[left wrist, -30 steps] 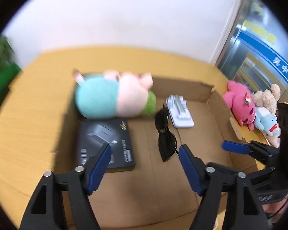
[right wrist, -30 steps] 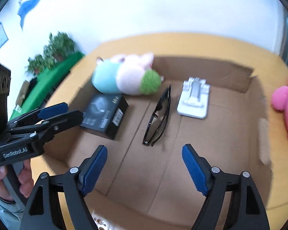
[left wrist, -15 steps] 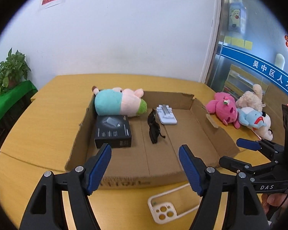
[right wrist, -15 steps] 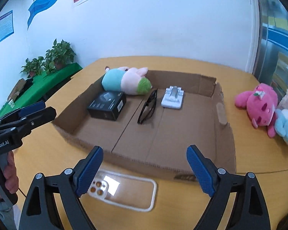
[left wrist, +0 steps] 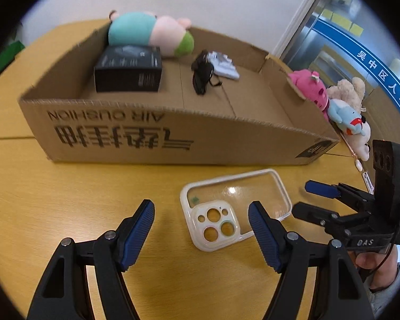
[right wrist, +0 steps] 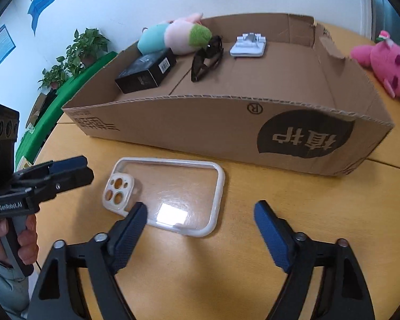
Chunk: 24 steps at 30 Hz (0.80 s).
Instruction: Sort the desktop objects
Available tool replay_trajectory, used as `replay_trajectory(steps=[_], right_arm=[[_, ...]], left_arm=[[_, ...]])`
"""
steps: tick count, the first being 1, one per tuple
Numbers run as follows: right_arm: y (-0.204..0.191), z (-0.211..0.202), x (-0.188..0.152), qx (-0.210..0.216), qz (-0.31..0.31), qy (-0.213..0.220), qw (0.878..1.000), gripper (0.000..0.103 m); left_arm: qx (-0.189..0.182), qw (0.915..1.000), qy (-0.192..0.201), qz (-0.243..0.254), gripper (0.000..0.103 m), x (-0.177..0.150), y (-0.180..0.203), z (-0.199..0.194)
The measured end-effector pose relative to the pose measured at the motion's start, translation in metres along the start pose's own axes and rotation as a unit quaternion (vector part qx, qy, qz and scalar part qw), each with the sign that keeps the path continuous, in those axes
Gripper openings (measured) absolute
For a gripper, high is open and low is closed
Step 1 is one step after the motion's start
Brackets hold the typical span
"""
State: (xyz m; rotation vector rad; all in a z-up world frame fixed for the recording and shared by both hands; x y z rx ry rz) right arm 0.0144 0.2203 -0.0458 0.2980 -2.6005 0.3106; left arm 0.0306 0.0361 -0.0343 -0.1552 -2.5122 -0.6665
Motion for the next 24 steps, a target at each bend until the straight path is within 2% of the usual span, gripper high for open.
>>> replay_trajectory(steps=[2, 4, 6, 10, 13, 20, 24], right_arm=[[-0.002, 0.009, 0.000, 0.013, 0.000, -0.010, 1.000, 0.070], [-0.006, 0.016, -0.003, 0.021, -0.001, -0.020, 1.000, 0.070], [-0.010, 0.016, -0.003, 0.031, -0.003, -0.014, 0.999, 0.071], [-0.019, 0.017, -0.002, 0.047, -0.007, -0.012, 0.999, 0.072], [-0.025, 0.006, -0.001, 0.050, -0.020, 0.008, 0.999, 0.072], [-0.029, -0.047, -0.012, 0.083, -0.029, 0.106, 0.990, 0.073], [-0.029, -0.054, -0.029, 0.105, -0.020, 0.119, 0.987, 0.073]], left_arm=[[-0.008, 0.9998, -0.013, -0.015, 0.071, -0.002, -0.006, 0.010], [-0.019, 0.9990, -0.030, -0.027, 0.071, -0.004, -0.010, 0.018], [-0.036, 0.9977, -0.044, -0.035, 0.067, -0.006, -0.012, 0.027], [-0.058, 0.9966, -0.042, -0.041, 0.063, -0.005, -0.009, 0.028], [-0.050, 0.9978, -0.028, -0.032, 0.064, 0.000, -0.008, 0.020], [-0.099, 0.9937, 0.053, 0.001, 0.064, 0.004, 0.006, -0.033], [-0.102, 0.9930, 0.058, 0.017, 0.064, -0.005, 0.006, -0.040]])
Point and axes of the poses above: each gripper's, at about its wrist camera, not at the fingertips, and z roughly the way its jaws point, y to its right, x to its top, the point moved 3 cm from there along z, roughly the way its jaws point, and after that the axes turned 8 degrees about -x, right-handed, at the moved point
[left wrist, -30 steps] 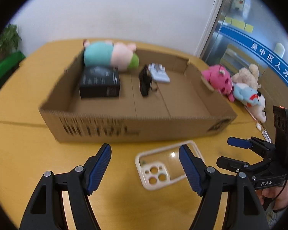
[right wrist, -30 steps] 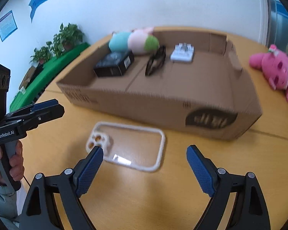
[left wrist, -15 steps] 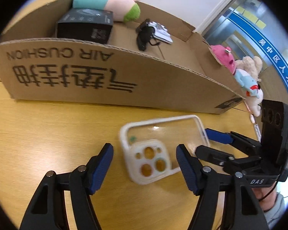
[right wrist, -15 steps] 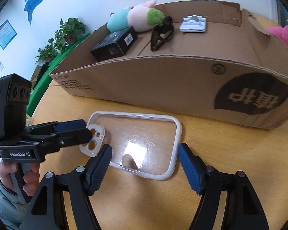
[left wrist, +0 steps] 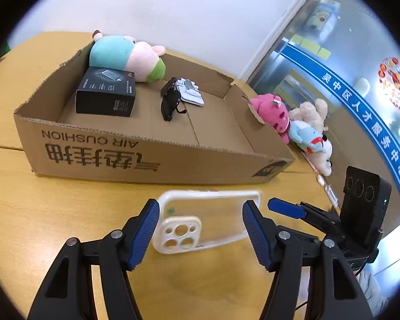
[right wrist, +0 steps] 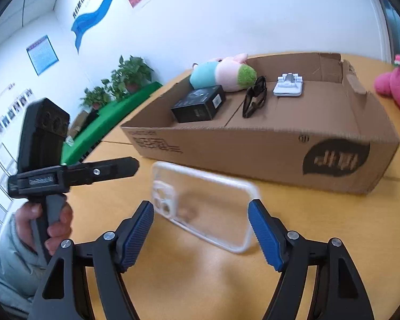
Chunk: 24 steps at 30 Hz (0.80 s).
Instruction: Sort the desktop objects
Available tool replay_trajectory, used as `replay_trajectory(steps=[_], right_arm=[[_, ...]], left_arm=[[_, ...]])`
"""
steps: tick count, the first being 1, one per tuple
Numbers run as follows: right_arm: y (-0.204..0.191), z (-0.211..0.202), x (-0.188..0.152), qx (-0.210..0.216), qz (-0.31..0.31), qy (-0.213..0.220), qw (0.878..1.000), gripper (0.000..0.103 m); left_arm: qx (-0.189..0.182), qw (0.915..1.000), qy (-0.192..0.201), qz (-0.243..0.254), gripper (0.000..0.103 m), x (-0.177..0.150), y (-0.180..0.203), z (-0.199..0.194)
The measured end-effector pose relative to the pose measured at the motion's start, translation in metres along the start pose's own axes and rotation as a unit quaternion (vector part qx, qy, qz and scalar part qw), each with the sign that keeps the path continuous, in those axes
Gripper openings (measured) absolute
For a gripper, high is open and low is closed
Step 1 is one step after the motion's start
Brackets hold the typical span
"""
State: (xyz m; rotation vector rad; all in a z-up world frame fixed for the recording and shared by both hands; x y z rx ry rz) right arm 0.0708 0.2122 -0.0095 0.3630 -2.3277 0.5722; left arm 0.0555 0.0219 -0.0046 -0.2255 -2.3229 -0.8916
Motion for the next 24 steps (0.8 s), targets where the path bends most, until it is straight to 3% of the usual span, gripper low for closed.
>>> replay_trajectory(steps=[8, 12, 17, 24], right_arm=[[0.034, 0.037, -0.005, -0.036, 0.068, -0.086, 0.993, 0.073], [0.034, 0.060, 0.002, -0.020, 0.060, -0.108, 0.992, 0.077], [0.031, 0.059, 0.010, -0.023, 0.048, -0.087, 0.995, 0.080], [0.011, 0.013, 0.015, 0.008, 0.024, -0.012, 1.000, 0.080]], left_arm=[[-0.009, 0.9959, -0.072, -0.054, 0.064, -0.006, -0.025, 0.034], [-0.005, 0.9914, -0.111, -0.070, 0.064, -0.004, -0.037, 0.064], [0.002, 0.9931, -0.097, -0.066, 0.064, 0.001, -0.034, 0.059], [-0.030, 0.9991, -0.017, -0.023, 0.064, 0.016, -0.008, 0.011]])
Point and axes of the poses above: each gripper's, at about its wrist camera, not at the fingertips, and z roughly the way its jaws point, y to its right, x to its top, the point moved 3 cm from there along z, roughly the way its jaws point, and after that the axes turned 8 degrees about -x, right-handed, at the moved point
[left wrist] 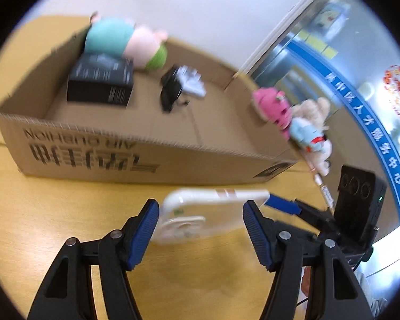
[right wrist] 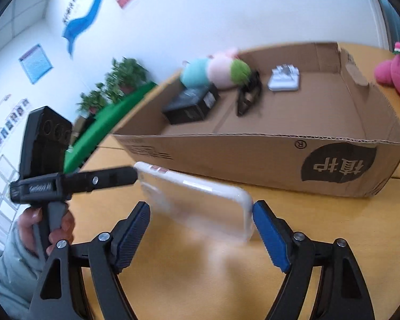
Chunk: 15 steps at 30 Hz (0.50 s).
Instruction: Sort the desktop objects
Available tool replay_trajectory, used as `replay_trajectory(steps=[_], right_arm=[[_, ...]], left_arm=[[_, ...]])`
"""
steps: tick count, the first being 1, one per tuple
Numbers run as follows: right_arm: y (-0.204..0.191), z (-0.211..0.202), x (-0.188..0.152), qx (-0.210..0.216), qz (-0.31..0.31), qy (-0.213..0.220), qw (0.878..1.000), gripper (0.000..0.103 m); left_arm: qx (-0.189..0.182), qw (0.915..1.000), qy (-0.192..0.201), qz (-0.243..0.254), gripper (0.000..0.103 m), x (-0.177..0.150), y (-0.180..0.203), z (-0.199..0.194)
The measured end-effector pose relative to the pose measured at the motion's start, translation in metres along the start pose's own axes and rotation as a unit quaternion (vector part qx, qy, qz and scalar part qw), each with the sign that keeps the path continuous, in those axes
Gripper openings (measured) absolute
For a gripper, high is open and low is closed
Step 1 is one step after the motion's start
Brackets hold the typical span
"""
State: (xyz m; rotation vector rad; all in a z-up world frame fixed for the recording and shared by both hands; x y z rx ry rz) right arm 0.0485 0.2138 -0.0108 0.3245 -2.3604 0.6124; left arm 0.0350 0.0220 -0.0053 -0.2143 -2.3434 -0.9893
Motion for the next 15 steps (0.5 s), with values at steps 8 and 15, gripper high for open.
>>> replay_trajectory(steps=[8, 15], right_arm=[[0.004, -0.009, -0.022, -0.019, 0.015, -0.002, 1.000, 0.080], [0.027, 0.033, -0.014, -0.103, 0.018, -0.063, 0.993, 0.060]], left_arm=[[0.009, 0.9995, -0.026, -0.015, 0.064, -0.025, -0.012, 0.004], [0.065, 0.9953, -0.062, -0.038, 0.056, -0.024, -0.036, 0.032]])
Point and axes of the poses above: each gripper's, at about its wrist camera, not at the fingertips, and z roughly the way its jaws point, y to its right, x to its top, the point moved 3 cm from there along z, roughly the way its jaws point, and after that the axes turned 8 degrees about -x, right-handed, at the moved point
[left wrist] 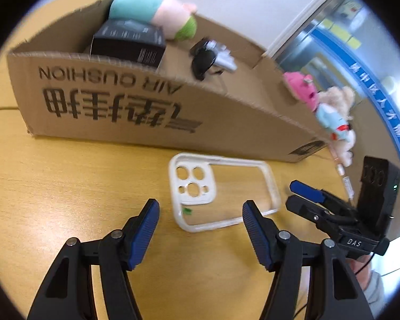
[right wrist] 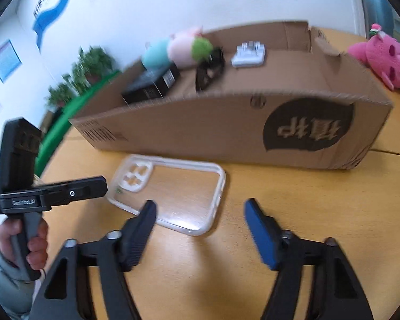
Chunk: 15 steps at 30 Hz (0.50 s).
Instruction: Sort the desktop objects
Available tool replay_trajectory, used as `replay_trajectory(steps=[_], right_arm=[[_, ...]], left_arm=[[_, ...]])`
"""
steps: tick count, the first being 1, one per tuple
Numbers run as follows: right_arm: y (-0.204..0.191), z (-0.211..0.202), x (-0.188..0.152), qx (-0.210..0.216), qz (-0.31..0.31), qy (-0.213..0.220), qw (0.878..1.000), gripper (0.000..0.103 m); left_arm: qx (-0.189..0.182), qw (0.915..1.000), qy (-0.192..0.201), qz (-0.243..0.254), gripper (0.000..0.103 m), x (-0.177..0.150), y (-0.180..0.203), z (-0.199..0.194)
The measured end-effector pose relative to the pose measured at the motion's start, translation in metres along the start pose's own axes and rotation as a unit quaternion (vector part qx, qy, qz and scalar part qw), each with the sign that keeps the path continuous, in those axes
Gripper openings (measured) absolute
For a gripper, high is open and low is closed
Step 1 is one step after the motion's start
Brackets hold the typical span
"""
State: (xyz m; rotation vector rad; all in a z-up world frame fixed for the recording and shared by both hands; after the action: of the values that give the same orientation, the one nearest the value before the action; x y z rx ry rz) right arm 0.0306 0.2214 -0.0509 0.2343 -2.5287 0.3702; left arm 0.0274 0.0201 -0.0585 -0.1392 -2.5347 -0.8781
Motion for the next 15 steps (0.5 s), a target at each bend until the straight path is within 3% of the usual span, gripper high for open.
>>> replay_trajectory(steps=[4, 6, 8, 11, 15], right_arm=[[-0.007, 0.011, -0.004, -0.030, -0.025, -0.011, 0.999, 0.044], [-0.007, 0.013, -0.004, -0.049, -0.033, -0.010, 0.998, 0.035], [-0.008, 0.013, -0.006, -0.067, -0.042, -0.009, 0.997, 0.021], [-0.006, 0.011, -0.010, -0.062, -0.035, -0.009, 0.997, 0.012], [-0.009, -0.002, -0.012, -0.057, -0.029, 0.008, 0.998, 0.010]], left_arm=[[0.026, 0.9995, -0.016, 0.012, 0.036, -0.005, 0.000, 0.008], [0.035, 0.9992, -0.017, 0.005, 0.012, -0.006, -0.003, 0.008], [0.031, 0.9994, -0.017, -0.006, 0.009, -0.005, -0.008, 0.007], [0.045, 0.9989, -0.015, -0.002, 0.008, -0.006, -0.009, 0.004], [0.052, 0.9987, -0.005, 0.002, 0.007, -0.008, -0.003, -0.004]])
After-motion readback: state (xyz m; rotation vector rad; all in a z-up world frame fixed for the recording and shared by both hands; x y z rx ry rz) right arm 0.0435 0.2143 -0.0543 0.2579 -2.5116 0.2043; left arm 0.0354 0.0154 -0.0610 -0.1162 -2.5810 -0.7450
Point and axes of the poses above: each gripper's, at about its wrist camera, not at the fingertips, and z roughly the way its jaws point, y to its right, x to its top, the point moved 3 cm from there along z, roughly the way its jaws point, and after that the axes turned 8 degrees about -x, right-handed, at the moved point
